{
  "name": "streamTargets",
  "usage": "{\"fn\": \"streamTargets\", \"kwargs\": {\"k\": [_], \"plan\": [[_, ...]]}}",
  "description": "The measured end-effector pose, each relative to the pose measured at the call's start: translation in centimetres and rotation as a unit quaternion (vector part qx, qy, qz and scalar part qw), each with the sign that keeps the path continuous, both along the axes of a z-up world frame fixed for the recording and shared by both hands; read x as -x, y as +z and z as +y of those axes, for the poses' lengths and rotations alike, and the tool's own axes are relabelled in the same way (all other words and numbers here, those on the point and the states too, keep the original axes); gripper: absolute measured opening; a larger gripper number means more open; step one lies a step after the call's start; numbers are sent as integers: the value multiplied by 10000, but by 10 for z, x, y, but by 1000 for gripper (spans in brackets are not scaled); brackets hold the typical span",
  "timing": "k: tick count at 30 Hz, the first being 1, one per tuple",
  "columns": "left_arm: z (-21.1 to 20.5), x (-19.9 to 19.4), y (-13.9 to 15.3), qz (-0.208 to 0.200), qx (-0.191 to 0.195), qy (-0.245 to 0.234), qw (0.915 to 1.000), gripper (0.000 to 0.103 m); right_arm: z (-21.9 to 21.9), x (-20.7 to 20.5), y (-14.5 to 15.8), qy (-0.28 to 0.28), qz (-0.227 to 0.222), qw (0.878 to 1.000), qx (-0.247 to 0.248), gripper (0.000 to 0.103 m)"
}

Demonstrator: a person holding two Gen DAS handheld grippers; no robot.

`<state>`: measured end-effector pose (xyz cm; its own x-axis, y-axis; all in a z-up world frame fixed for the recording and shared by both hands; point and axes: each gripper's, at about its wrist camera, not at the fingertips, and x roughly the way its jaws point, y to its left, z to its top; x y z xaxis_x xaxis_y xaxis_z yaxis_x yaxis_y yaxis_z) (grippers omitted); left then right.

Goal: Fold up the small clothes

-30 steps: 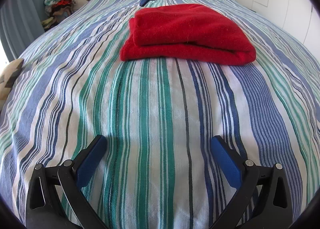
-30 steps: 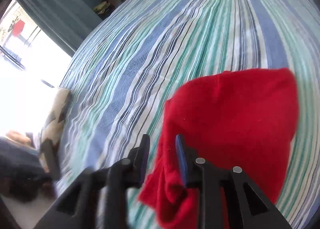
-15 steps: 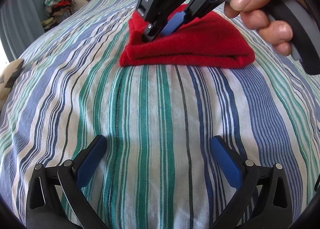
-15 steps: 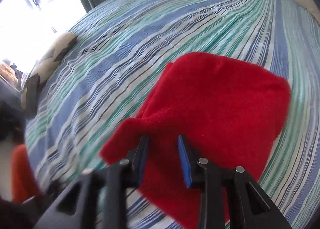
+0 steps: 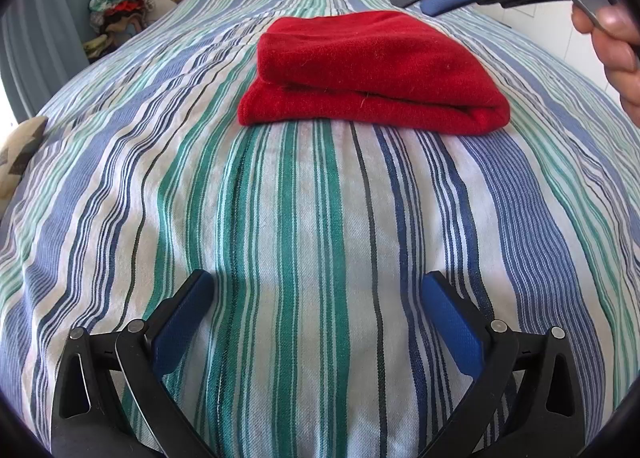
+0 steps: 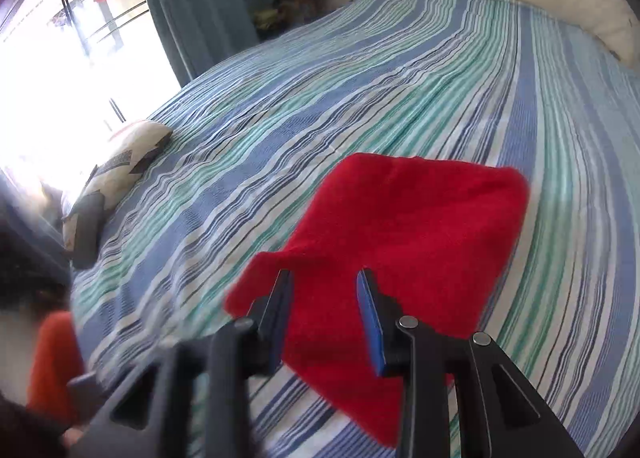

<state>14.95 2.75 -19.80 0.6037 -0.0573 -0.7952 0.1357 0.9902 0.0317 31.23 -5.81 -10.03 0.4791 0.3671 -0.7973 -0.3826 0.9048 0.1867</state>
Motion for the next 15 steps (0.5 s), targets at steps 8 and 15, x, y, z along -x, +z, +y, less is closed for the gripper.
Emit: {"fn": "streamTargets", "kwargs": {"k": [8,15], "plan": [[20,-6,29,322,193,-386,9985,102,-56,60,-37,-1381,-106,9901,209,35],[106,-82,34,-174,-89,890,9958,102,-121,152,-55,-2383,-364,9641,1110,62]]}}
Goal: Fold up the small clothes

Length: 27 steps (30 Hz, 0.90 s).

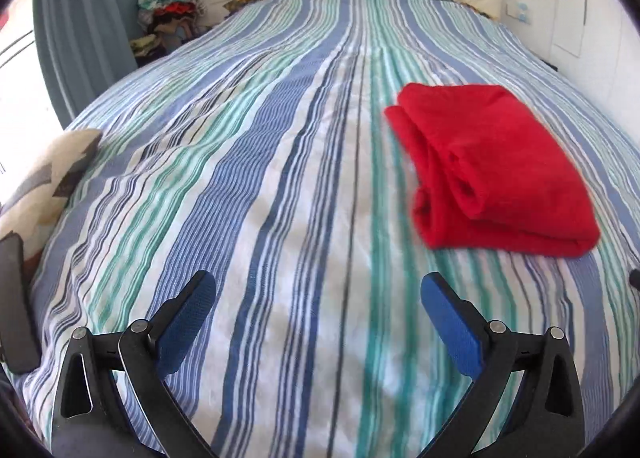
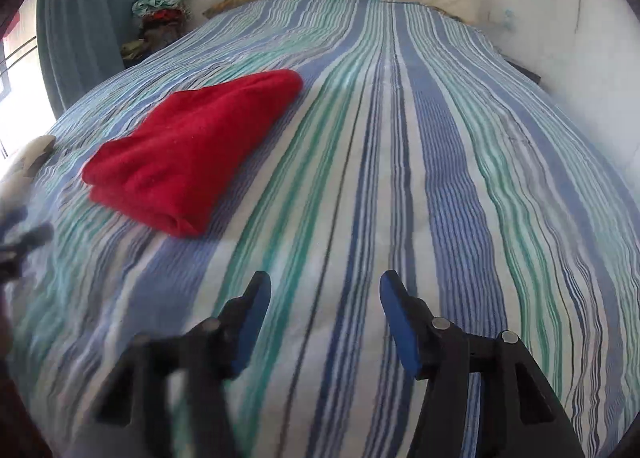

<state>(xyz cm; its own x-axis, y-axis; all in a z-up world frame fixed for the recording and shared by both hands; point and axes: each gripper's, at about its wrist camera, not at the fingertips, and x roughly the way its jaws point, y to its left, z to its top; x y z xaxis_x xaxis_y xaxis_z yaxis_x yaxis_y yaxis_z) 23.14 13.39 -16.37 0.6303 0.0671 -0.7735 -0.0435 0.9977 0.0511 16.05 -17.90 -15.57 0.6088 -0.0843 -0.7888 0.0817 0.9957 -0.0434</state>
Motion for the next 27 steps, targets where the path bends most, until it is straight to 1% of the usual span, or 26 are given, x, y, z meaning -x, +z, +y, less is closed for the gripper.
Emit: {"fn": "streamTargets", "kwargs": {"k": [1,2,3,4,5,6,8,10,12,18,27], "plan": [[8,-16,-17,289,-19,141,9995,102,-9,5,-6,-91,60,9999,102,62],[13,-27,-35,580,106,148,9982,103,-17,9,-13,-192,132,9997,73,62],[18,-32,-42,614,357,163,9973,103,-26,11,-20,-299,191,9993,-113,64],[20,-32,-39,531,470,264,9971,103,-34,12,-26,-393,216,9984,-359,68],[19,-32,-37,545,462,312,9970,103,-41,15,-30,-454,155,9972,-567,68],[16,-31,-38,551,385,256,9974,103,-43,17,-31,-477,60,9968,-633,69],[17,-27,-38,404,418,266,9980,103,-40,18,-32,-456,-39,9976,-511,72],[19,-28,-38,417,500,269,9975,103,-35,18,-34,-390,-89,9985,-387,76],[17,-27,-40,421,490,265,9976,103,-32,16,-36,-366,-84,9987,-338,77],[22,-21,-36,414,484,261,9976,103,-34,18,-38,-353,-112,9980,-512,80],[22,-22,-36,418,487,258,9976,103,-33,19,-39,-349,-116,9980,-511,80]]}}
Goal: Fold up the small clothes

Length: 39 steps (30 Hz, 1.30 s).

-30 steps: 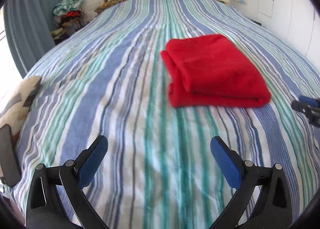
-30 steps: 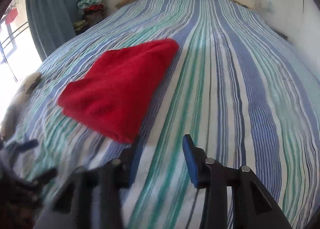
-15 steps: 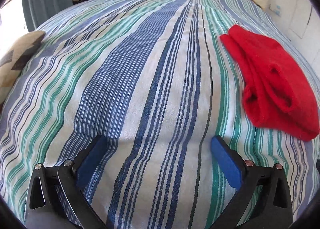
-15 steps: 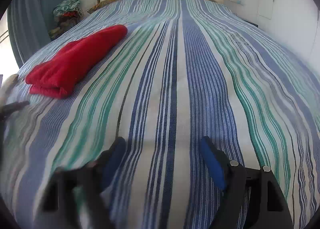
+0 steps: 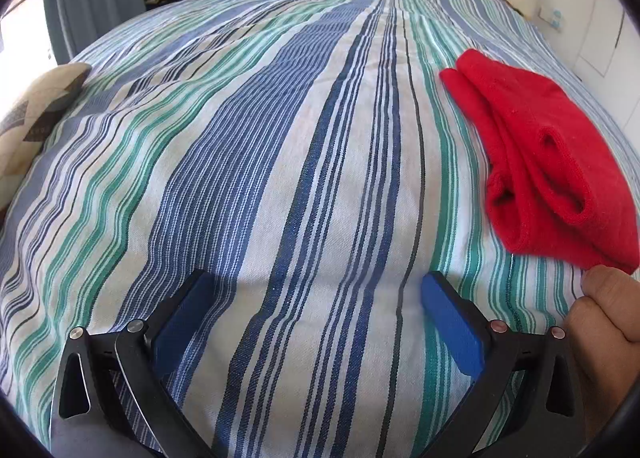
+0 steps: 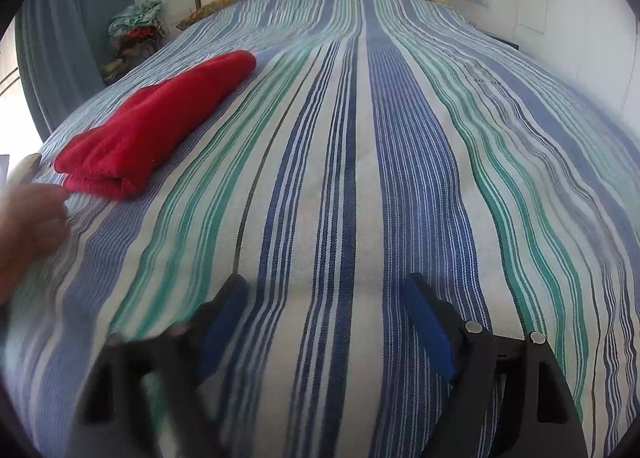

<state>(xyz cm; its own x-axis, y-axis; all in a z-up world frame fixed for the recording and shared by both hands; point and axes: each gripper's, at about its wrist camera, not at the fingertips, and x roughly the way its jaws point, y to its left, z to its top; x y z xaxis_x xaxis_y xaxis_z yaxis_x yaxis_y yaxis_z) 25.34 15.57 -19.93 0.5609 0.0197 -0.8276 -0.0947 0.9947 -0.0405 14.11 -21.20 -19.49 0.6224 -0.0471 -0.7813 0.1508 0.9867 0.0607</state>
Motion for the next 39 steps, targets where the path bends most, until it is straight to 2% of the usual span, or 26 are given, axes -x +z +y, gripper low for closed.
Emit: {"fn": "streamTargets", "kwargs": {"k": [39], "plan": [[0,1,1,2,-41,0,10000,103,1,-1,-2,15,-5,10000,5,82]]}}
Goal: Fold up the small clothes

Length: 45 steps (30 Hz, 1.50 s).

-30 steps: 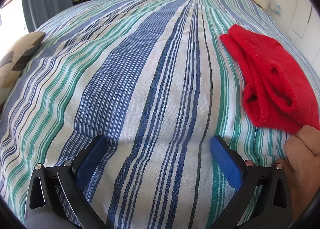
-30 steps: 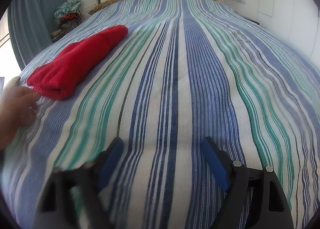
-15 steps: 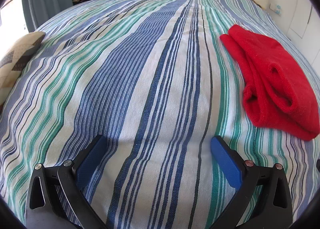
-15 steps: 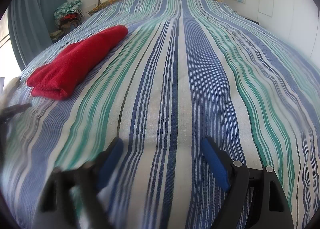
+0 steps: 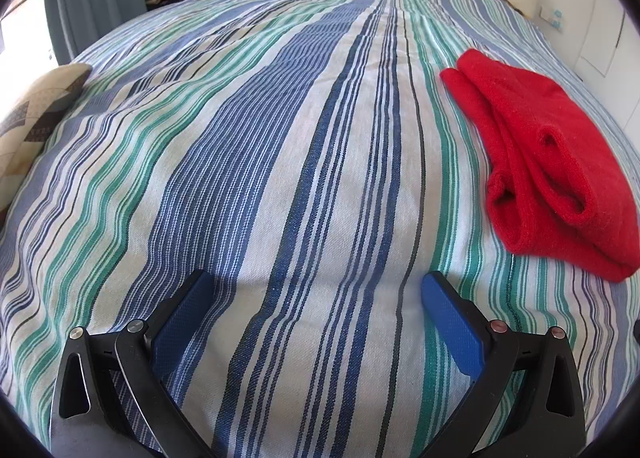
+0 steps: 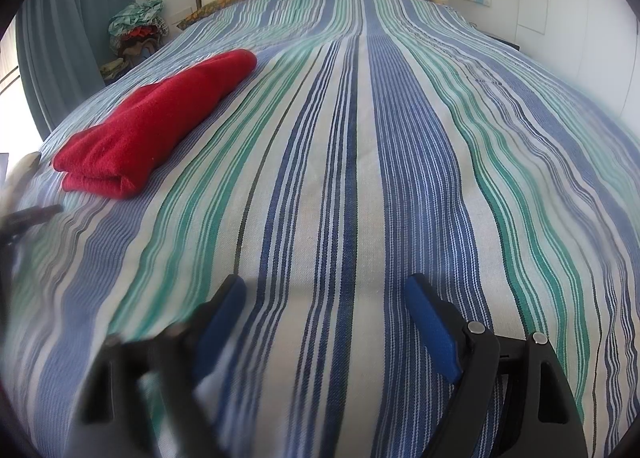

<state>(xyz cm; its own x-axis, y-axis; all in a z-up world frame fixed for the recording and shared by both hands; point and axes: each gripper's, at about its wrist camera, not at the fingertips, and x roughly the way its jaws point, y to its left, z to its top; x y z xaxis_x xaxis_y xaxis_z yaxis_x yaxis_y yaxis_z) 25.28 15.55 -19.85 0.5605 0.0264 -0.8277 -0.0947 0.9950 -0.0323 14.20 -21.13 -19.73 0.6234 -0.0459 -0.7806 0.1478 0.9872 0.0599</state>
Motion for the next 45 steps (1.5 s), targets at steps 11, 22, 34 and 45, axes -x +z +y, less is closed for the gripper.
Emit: {"fn": "streamTargets", "kwargs": {"k": [11,22,34,45], "plan": [[10,-4,19,620,501,65,9968,98,-2,-2,-2,58,-4,9999,-87,86],[-61,-71,63,733,2557,-1254,9558,47,-1,-3,-3,127,11,9999,-88,90],[-63,-62,34,888,1620,-1330,9738,19,1,-4,-3,129,27,9999,-40,90],[-72,-80,75,225,1511,-1433,9778,81,1,-33,50,201,-248,9963,-801,80]]}}
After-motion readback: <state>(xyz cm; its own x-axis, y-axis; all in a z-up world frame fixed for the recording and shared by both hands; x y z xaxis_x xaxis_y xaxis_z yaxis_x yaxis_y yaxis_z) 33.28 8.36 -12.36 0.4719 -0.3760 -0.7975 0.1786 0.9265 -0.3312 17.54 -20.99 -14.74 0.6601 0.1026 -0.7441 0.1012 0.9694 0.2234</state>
